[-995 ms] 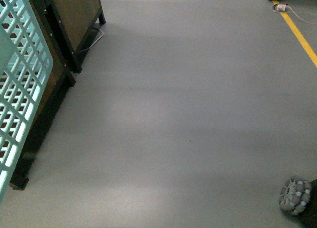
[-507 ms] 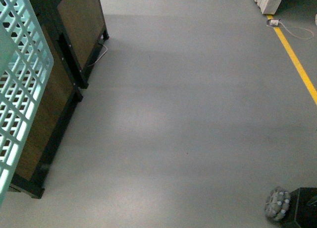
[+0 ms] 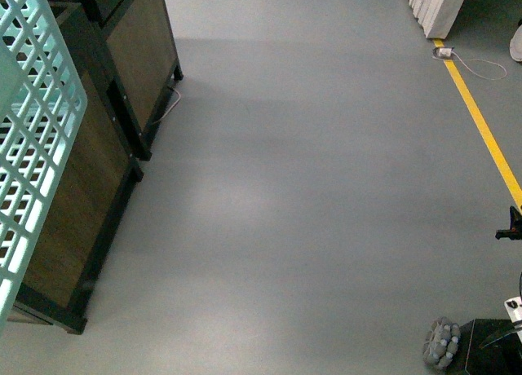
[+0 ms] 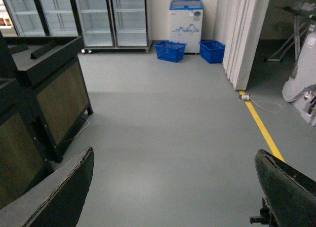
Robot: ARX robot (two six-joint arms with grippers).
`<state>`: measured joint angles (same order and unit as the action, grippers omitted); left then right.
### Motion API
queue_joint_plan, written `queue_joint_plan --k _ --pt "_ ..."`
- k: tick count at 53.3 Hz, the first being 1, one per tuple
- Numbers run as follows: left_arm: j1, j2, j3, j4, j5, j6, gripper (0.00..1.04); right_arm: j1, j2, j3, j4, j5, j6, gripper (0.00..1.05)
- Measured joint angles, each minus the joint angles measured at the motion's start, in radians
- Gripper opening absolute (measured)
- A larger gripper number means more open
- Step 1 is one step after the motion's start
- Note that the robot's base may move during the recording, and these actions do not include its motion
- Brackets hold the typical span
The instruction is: Pick mango and avocado into basket
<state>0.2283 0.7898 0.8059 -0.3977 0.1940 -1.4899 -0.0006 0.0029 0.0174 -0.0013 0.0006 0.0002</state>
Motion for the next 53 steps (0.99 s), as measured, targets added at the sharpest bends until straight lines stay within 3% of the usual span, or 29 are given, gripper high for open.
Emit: queue_joint_plan --k 53 --pt "-0.003 -0.002 0.002 0.000 0.000 -0.010 0.14 0.000 0.000 0.000 0.000 0.001 0.000 0.96"
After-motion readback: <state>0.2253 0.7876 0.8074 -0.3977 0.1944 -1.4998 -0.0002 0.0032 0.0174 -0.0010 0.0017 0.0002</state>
